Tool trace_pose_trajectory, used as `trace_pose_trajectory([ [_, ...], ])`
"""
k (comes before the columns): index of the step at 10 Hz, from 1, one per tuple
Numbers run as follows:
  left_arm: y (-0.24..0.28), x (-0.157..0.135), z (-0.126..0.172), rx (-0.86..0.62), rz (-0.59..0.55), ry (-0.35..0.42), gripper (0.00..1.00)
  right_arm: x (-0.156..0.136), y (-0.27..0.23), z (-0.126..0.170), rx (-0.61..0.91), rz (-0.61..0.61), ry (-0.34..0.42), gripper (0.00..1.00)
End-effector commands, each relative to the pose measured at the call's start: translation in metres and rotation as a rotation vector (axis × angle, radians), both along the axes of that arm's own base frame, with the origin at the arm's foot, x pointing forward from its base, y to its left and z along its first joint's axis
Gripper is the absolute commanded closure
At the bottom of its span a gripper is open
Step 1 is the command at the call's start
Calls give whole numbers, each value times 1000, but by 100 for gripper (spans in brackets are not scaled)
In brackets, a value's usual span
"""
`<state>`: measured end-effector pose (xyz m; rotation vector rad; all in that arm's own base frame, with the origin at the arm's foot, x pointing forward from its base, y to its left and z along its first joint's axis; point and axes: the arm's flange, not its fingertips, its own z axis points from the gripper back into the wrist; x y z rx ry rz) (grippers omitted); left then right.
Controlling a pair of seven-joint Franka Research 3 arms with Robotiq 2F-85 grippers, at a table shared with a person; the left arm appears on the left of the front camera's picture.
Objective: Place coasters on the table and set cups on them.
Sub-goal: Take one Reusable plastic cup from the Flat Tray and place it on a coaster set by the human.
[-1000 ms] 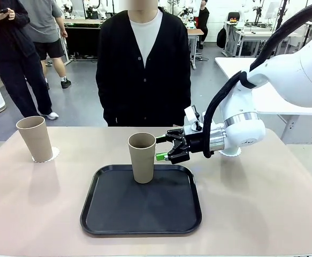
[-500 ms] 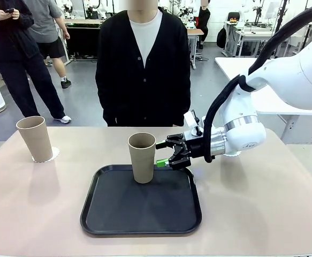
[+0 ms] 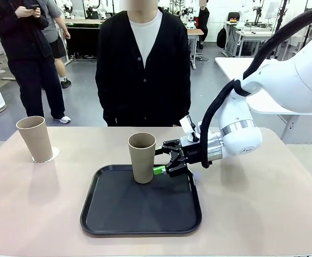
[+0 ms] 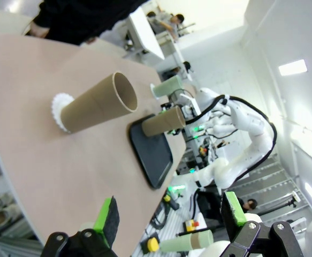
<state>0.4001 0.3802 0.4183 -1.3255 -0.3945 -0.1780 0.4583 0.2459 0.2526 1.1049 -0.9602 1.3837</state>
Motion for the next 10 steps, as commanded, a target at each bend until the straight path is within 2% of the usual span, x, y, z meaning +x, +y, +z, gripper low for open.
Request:
trace_pose_trajectory([
  [1,0,-1,2,8,5,5,0,8,9,-6,9,-7,-33,0],
  [10,0,-1,2,8,5,5,0,19,41,-22,36,49,-1,0],
])
